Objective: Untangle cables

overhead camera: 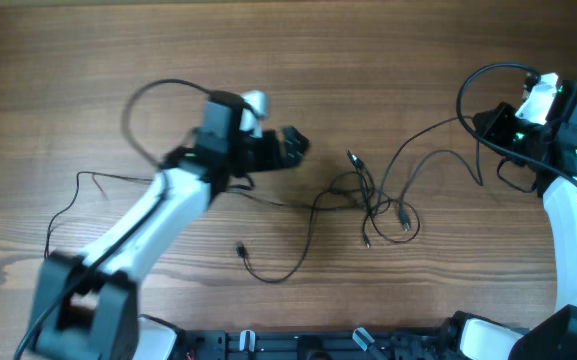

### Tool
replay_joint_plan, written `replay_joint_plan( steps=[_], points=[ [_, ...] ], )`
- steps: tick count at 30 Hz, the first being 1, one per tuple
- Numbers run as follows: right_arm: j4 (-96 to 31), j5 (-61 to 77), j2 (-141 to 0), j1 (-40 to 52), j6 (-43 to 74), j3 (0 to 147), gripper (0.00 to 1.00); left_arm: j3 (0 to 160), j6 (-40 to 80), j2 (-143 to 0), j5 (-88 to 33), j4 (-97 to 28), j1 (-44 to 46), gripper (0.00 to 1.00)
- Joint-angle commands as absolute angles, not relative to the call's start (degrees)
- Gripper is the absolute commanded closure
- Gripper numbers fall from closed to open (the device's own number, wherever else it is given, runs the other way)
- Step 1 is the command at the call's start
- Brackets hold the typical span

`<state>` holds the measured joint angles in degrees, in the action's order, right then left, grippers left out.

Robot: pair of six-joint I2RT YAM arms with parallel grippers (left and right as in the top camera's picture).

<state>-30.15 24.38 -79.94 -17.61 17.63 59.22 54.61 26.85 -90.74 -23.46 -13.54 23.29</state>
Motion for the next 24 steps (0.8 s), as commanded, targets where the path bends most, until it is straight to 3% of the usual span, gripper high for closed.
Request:
replay_joint_plan(
  steps=[1, 4, 9, 10, 13, 15, 18, 20, 24],
  points=[
    [-30.1, 24.4, -80.5, -17.5, 16.0, 59.2, 0.96, 54.7, 23.5, -98.1, -27.4, -8.1, 28.7, 0.0],
    [-30.1, 24.4, -80.5, -17.5, 15.0, 59.2, 0.95, 54.7, 13.1, -101.2, -28.4, -4.6, 34.0, 0.0],
    [-30.5, 24.4, -80.5, -17.5, 15.0, 59.2, 0.96, 54.7, 11.7, -105.3, -22.0, -3.1, 40.8, 0.03],
    [-30.7, 24.4, -80.5, -17.5, 15.0, 59.2, 0.96, 54.7, 11.8, -106.6, -18.4, -2.9, 41.9, 0.21],
    [-31.5, 24.5, -80.5, -17.5, 15.0, 59.2, 0.95, 54.7, 12.9, -108.7, -14.4, -2.4, 43.2, 0.96],
    [-32.6, 22.9, -80.5, -17.5, 14.2, 59.2, 0.95, 54.7, 19.2, -107.7, -9.0, -3.5, 41.3, 0.96],
    [-37.5, 7.8, -80.5, -20.7, 23.3, 59.2, 0.96, 54.9, 27.4, -99.5, 3.2, -11.7, 33.0, 0.96],
    [-38.1, 7.2, -80.5, -27.9, 26.3, 59.2, 0.96, 54.9, 29.6, -90.1, 8.1, -19.2, 22.7, 0.96],
    [-38.0, 7.5, -80.7, -40.5, 29.3, 59.2, 0.96, 54.9, 30.9, -83.0, 6.6, -25.6, 6.1, 0.96]
  ],
)
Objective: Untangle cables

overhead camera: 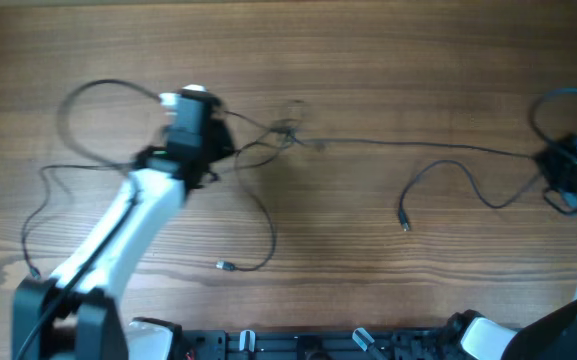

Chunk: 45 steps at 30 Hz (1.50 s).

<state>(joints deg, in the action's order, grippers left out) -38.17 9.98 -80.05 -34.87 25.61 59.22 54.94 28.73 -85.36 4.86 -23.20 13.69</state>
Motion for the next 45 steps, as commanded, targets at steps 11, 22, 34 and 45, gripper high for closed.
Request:
replay_joint_plan(
  steps=[11, 22, 34, 45],
  points=[
    [-33.3, 27.1, -84.9, -33.1, 15.7, 59.2, 0.0, 54.9, 30.9, -83.0, 1.7, -26.4, 1.4, 0.96],
    [-41.3, -11.6, -85.0, -22.9, 48.0, 48.8, 0.0, 54.8, 30.9, -83.0, 0.8, -26.6, 1.4, 0.96],
    [-23.8, -10.8, -94.1, -22.9, 52.8, 37.4, 0.65, 54.8, 30.9, -83.0, 0.4, -27.8, 1.4, 0.94],
    [-18.5, -2.9, -89.1, -23.7, 14.3, 62.6, 0.95, 54.8, 30.9, -83.0, 0.4, -28.0, 1.4, 0.93]
  ],
)
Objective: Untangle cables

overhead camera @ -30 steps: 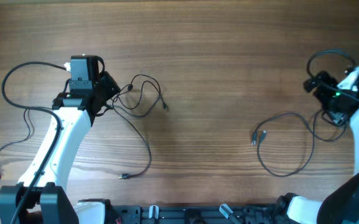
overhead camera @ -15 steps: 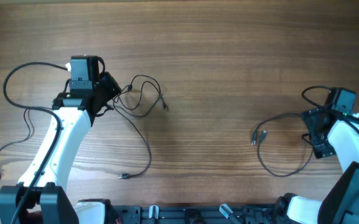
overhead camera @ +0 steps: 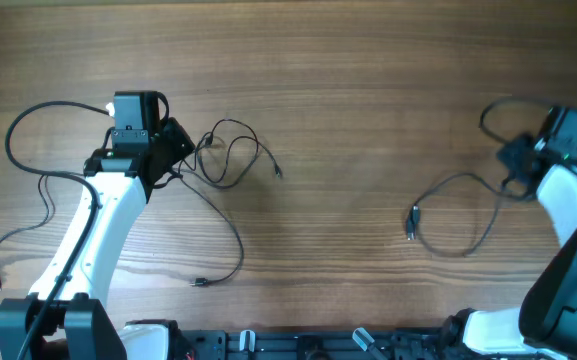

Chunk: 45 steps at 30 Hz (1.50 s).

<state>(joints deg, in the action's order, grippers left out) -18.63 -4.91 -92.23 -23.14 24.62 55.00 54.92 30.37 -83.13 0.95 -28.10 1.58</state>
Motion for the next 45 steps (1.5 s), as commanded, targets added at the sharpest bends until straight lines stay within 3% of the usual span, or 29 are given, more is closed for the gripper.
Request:
replay_joint_plan(
  steps=[1, 5, 9, 14, 19, 26, 27, 28, 29, 33, 37, 40, 45],
  points=[
    [-18.0, -3.0, -89.0, -24.2, 12.3, 65.2, 0.95, 54.8, 30.9, -83.0, 0.4, -28.0, 1.4, 0.93],
    [-14.5, -9.3, -88.9, -28.5, 10.0, 71.5, 0.95, 54.8, 30.9, -83.0, 0.4, -28.1, 1.4, 0.93],
    [4.0, -13.9, -88.9, -37.7, -7.8, 71.6, 0.96, 54.8, 30.9, -83.0, 0.4, -29.1, 1.4, 0.94],
    [11.4, -10.9, -89.0, -46.4, -27.9, 71.6, 0.96, 54.8, 30.9, -83.0, 0.4, -29.2, 1.4, 0.94],
    [-0.8, 0.1, -93.5, -49.1, -22.2, 71.6, 0.96, 54.8, 30.9, -83.0, 0.4, -29.3, 1.4, 0.94],
    [-8.3, 0.1, -107.5, -49.1, -14.5, 71.6, 0.96, 54.8, 30.9, -83.0, 0.4, -29.4, 1.4, 0.94],
    [-8.2, 0.1, -107.9, -49.1, -12.8, 71.6, 0.85, 54.8, 30.9, -83.0, 0.4, -29.4, 1.4, 0.94],
    [-8.1, 0.1, -107.8, -49.1, -11.6, 71.6, 0.35, 54.8, 30.9, -83.0, 0.4, -29.4, 1.4, 0.94],
    [-8.4, 0.1, -107.2, -49.1, -9.9, 71.6, 0.0, 54.8, 30.9, -83.0, 0.4, -29.4, 1.4, 0.94],
    [-12.0, 0.6, -98.4, -48.8, 0.8, 71.6, 0.01, 54.8, 30.9, -83.0, 0.4, -29.4, 1.4, 0.94],
    [-19.1, 23.5, -86.7, -46.5, 11.6, 71.6, 0.0, 54.8, 30.9, -83.0, 0.0, -29.1, 1.4, 0.96],
    [-29.9, 41.4, -85.3, -39.6, 19.6, 71.5, 0.0, 54.8, 27.8, -83.0, -12.8, -25.8, 1.4, 0.96],
    [-37.8, 47.2, -85.7, -17.2, 9.8, 66.5, 0.0, 54.8, 17.3, -82.8, -37.2, -17.3, 1.4, 0.96]
  ],
)
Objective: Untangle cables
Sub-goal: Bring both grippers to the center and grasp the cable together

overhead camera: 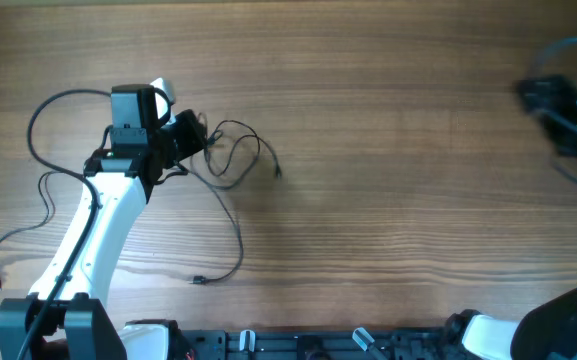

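Note:
One black cable (234,156) lies in loose loops on the wooden table. Its tail runs down to a small plug (198,281) near the front edge. My left gripper (196,134) sits at the left end of those loops, and its fingers look spread with the cable end just beside them. At the far right edge my right gripper (534,92) is blurred by motion, so its jaws are unreadable. The second cable is out of view, apart from a faint dark line (576,176) below the right arm.
The left arm's own black lead (43,110) arcs over the table at the far left and trails down to the edge. The robot bases (298,345) line the front edge.
The second cable that lay curled at the right is gone from the table. My right arm has moved up to the far right edge. The left gripper has edged right; the loops lie unchanged.
Both cables lay knotted together at mid-table, the left gripper beside them. Then the arms were far apart, with one cable stretched between them. Then the cables lay separate, one by each gripper. Now only the left cable remains in view.

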### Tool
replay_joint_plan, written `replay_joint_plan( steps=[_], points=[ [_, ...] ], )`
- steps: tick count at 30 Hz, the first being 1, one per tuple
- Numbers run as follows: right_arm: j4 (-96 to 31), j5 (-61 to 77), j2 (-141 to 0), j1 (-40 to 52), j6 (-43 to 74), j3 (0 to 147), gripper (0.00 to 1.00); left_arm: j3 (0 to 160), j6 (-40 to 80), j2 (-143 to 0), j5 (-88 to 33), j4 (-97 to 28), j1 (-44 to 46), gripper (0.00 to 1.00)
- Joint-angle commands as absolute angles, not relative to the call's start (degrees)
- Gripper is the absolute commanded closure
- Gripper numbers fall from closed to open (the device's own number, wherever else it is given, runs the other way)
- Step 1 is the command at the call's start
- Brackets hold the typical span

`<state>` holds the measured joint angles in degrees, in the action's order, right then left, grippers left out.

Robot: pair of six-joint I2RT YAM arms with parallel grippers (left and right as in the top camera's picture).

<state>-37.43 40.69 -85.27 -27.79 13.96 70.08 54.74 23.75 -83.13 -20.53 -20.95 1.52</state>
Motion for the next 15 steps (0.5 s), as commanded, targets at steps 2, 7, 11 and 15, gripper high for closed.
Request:
replay_joint_plan(
  steps=[2, 7, 11, 15],
  points=[
    [-35.0, 47.0, -85.8, -7.2, 6.8, 63.0, 0.0, 54.8, 17.3, -82.0, -41.0, -15.1, 1.4, 0.96],
    [-21.7, 47.1, -85.8, 7.5, 0.8, 55.7, 0.0, 54.8, 16.9, -77.2, -48.3, -9.5, 1.4, 0.96],
    [-12.3, 47.1, -85.9, 13.6, -11.1, 53.1, 0.0, 54.8, 9.2, -74.7, -61.4, -7.7, 1.4, 0.96],
    [-9.0, 52.5, -85.9, 17.6, -21.2, 53.1, 0.0, 54.8, 9.2, -74.7, -75.5, -1.3, 1.4, 0.96]
  ],
)
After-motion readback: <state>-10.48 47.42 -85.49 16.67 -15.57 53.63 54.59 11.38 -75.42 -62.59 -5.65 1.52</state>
